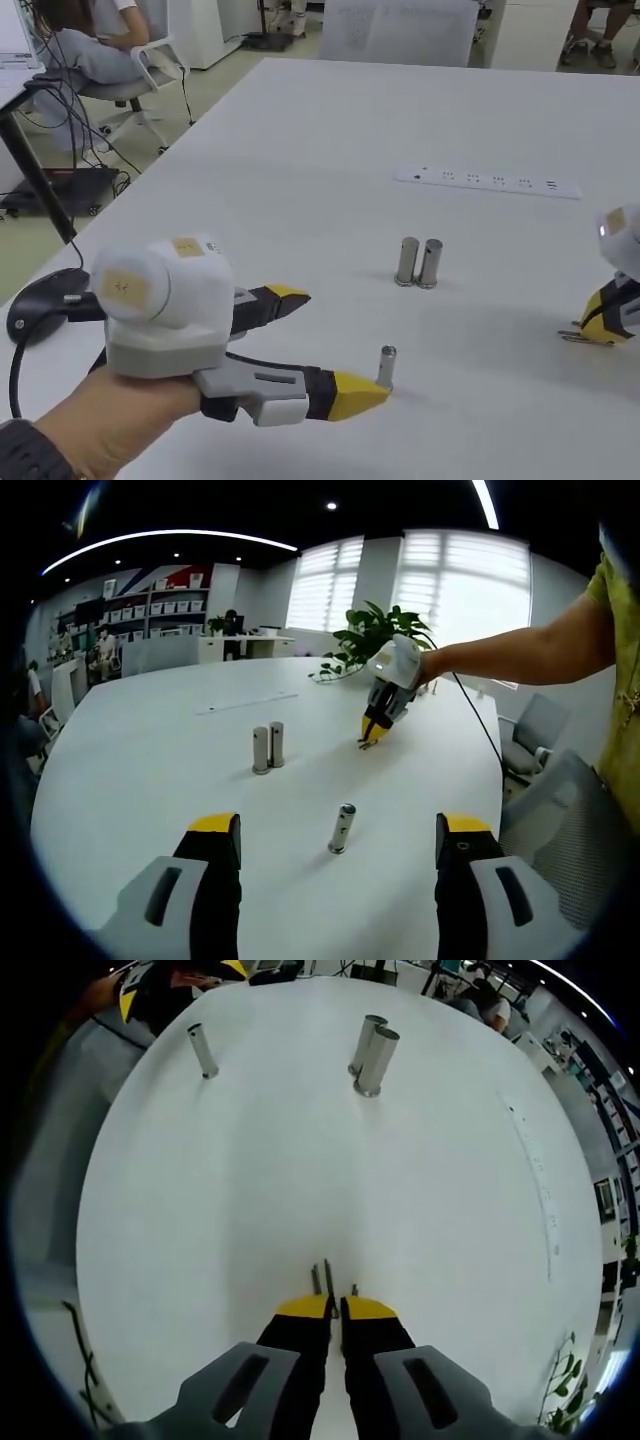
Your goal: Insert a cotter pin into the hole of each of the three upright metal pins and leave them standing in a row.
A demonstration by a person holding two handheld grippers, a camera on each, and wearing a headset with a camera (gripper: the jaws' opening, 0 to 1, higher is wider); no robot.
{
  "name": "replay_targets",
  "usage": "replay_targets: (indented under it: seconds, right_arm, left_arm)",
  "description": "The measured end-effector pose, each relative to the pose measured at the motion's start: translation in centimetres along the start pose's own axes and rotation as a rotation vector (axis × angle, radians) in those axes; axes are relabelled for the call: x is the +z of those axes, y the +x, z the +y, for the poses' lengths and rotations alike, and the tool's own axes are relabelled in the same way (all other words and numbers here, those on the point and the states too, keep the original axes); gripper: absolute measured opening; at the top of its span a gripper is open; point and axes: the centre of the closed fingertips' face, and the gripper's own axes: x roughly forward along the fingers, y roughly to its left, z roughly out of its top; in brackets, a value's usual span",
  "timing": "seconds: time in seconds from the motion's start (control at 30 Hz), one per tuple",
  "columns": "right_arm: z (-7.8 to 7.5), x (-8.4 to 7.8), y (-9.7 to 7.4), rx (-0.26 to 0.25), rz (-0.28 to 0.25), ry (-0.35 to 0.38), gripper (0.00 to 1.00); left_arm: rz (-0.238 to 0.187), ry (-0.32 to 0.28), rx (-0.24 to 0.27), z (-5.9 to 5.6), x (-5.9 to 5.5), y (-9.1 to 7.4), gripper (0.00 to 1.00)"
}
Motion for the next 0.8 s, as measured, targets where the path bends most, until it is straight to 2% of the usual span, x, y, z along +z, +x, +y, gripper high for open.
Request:
replay_targets:
  seconds: [0.17, 0.2, 0.57, 0.7, 0.8]
  right_arm:
    - [0.65, -0.99, 0.12, 0.02, 0.045, -0.029, 0.06]
    - [0.61, -0.69, 0.11, 0.021, 0.029, -0.024, 0.06]
    - [0.6, -0.37, 0.27, 0.03, 0.04, -0.02, 0.06]
    - [0.72, -0.32, 0.3, 0.042, 0.057, -0.032, 0.06]
    - [0.8, -0.22, 0.37, 0.053, 0.093, -0.054, 0.06]
  left_arm:
    - [-0.003, -0.001, 0.001, 0.08, 0.04, -0.05, 0.79]
    - [-0.004, -0.002, 0.002, 0.1, 0.04, -0.05, 0.79]
    - [-0.003, -0.002, 0.002, 0.28, -0.04, -0.18, 0.79]
    - [-0.004, 0.0, 0.0, 0.24, -0.03, -0.2, 0.79]
    - [-0.002, 0.002, 0.0, 0.19, -0.06, -0.21, 0.79]
